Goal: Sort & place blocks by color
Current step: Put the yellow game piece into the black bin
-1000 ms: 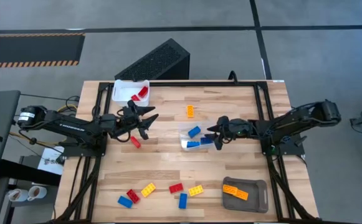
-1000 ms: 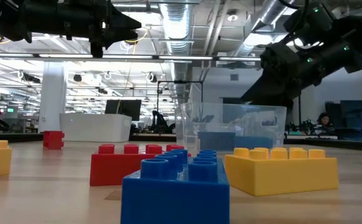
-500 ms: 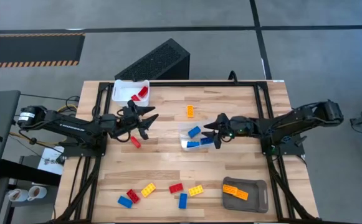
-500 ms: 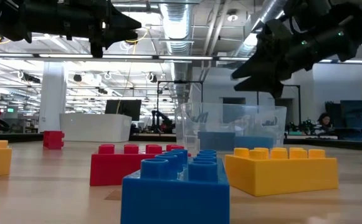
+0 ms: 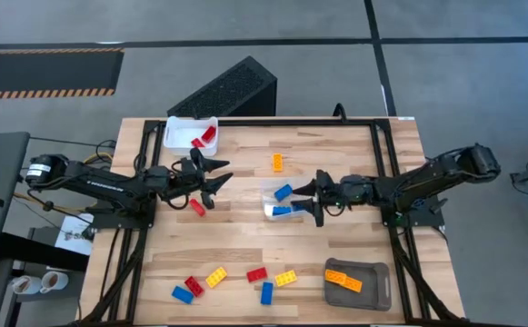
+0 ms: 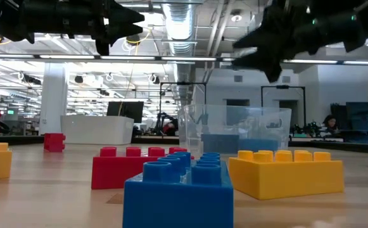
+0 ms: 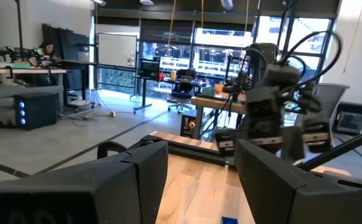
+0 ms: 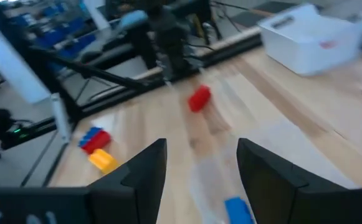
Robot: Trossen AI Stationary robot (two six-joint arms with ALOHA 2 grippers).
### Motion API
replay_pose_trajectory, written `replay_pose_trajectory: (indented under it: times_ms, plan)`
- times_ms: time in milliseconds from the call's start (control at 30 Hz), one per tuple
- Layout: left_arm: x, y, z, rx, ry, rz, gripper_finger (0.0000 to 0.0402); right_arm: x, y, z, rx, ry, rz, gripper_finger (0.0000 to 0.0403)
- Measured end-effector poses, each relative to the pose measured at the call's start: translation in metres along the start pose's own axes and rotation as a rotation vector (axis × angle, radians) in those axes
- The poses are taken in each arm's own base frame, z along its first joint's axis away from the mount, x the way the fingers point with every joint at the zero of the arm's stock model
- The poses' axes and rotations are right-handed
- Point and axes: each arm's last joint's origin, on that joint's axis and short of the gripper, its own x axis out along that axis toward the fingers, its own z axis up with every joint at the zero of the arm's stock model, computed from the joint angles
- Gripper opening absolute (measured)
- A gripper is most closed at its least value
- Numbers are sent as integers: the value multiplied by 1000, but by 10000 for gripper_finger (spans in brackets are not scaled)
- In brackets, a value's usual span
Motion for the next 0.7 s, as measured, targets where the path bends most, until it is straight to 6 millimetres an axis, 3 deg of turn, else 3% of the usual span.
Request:
replay_pose_trajectory:
  times_ms: [367,533,700]
  plan:
    - [0,0,0,1,3,3,173,6,44,25,-116,104,27,214]
    - [0,0,-1,3,8,6,173,-5,90,31,-190,104,193,214]
    - [0,0,-1,-21,8,9,173,-9,122,18,-318,138,266,214]
